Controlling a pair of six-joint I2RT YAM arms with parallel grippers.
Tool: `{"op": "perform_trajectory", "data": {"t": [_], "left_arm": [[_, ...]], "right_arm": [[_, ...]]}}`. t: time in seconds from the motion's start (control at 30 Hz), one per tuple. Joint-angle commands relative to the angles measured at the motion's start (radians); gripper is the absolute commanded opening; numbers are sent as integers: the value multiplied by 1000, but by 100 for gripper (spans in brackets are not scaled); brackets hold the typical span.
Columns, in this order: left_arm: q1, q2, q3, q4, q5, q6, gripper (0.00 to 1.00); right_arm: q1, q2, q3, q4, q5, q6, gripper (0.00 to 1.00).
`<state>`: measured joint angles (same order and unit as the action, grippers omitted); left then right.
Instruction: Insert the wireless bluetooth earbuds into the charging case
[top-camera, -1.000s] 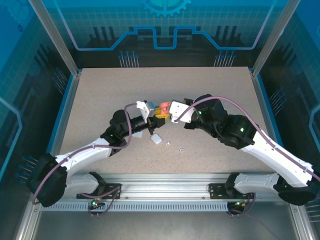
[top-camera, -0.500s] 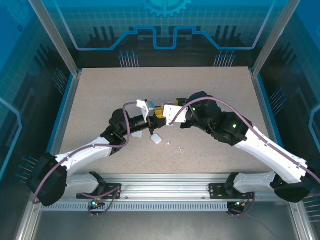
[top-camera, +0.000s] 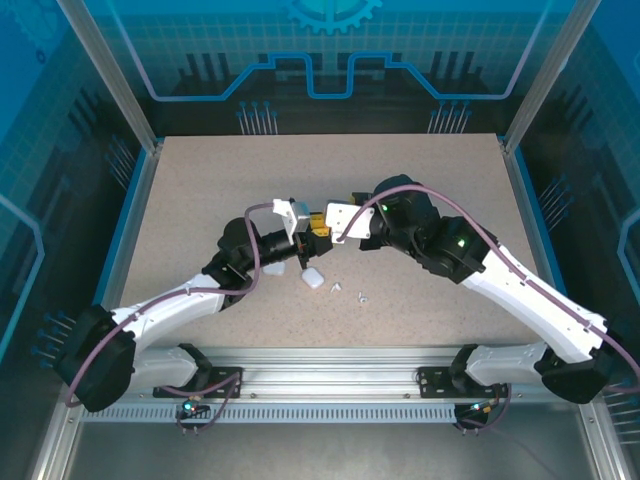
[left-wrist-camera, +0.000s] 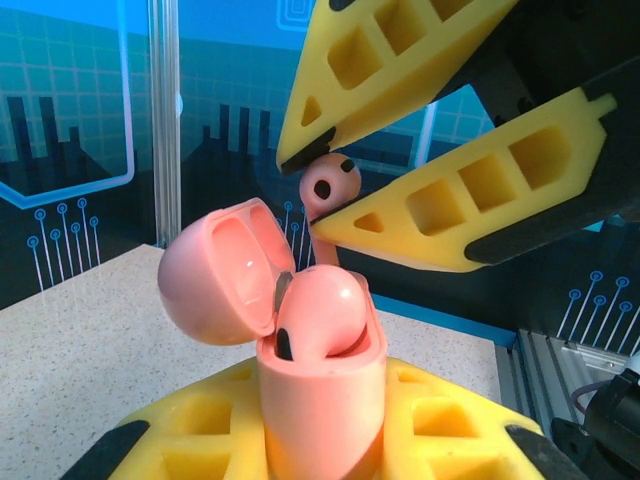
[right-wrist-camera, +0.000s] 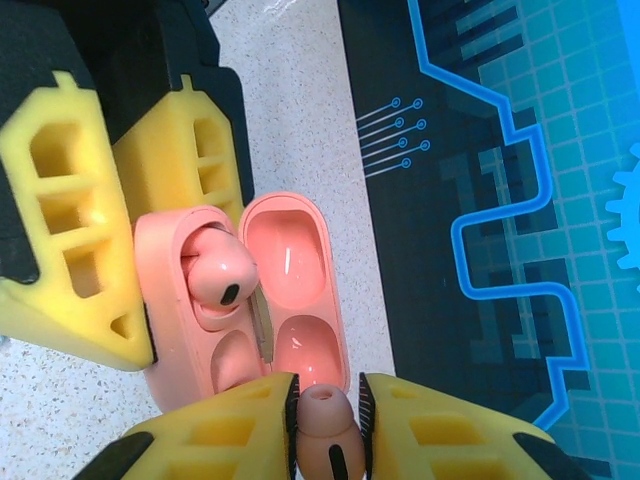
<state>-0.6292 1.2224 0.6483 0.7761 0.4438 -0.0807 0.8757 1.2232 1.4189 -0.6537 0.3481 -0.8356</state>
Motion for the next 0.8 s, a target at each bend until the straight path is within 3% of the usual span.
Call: {"op": "perform_trajectory", "data": {"t": [0.0, 0.77], "left_arm": [[2, 1, 20, 46, 31, -8, 12], [2, 5, 14, 62, 6, -5, 12]], "right_arm": [[-15, 6, 8, 10, -15, -69, 24], [-25, 20, -9, -28, -62, -17, 24]]}}
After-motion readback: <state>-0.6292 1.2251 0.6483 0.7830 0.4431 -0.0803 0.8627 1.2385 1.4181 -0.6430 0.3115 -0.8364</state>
